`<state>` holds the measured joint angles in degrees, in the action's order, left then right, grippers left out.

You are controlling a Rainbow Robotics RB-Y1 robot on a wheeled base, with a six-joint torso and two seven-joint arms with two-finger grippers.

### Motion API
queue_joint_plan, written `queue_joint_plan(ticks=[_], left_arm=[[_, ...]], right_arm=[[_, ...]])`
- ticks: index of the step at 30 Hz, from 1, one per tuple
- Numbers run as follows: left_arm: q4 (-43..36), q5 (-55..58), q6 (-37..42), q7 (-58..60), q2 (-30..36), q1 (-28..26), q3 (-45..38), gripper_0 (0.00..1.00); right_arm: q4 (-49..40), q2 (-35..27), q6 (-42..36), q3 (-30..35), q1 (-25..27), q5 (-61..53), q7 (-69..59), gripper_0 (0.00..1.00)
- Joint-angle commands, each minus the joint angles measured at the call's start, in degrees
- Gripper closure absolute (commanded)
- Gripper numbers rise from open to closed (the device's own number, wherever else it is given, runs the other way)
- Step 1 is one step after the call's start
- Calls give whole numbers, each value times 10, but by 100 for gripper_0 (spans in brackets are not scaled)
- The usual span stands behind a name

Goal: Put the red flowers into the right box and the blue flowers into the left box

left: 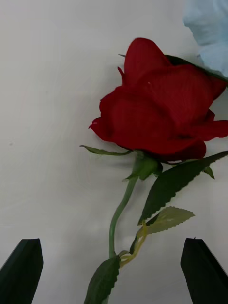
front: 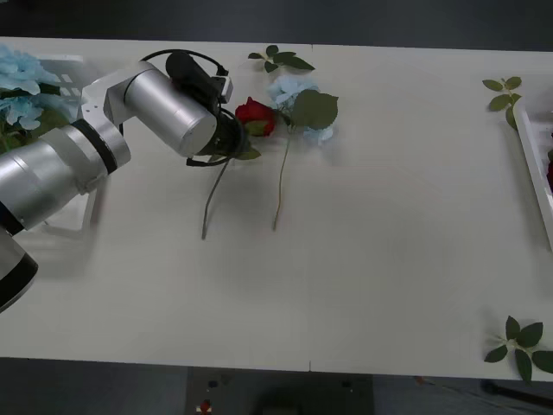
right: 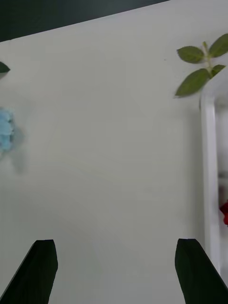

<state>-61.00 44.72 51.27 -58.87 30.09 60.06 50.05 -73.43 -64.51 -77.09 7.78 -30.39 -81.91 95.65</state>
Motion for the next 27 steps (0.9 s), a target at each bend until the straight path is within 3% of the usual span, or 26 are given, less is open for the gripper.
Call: queue_joint_plan(ticks=[1,7,12,20,27], left_arm=[[-1,-22,-10,24,-11,20,20,16],[42,-45,-26,31,-35,36,46,16],[110,-49,-71,35,-59,51,60,16],[133,-68,-79,37,-63,51,79,16],[143,-68,-86,43,-63,47,97,16]], right_arm=[[-23,1,12,-34,-13,-54,-2,27],[-90,-8,68,-95,-14,-107,-28,28],[-173,-55,222,-198,-13,-193,-85,27],[-318,-175,511,-393,-14,-319,-109,27],[-385,-195,583,-438,-18,-327,-110,27]])
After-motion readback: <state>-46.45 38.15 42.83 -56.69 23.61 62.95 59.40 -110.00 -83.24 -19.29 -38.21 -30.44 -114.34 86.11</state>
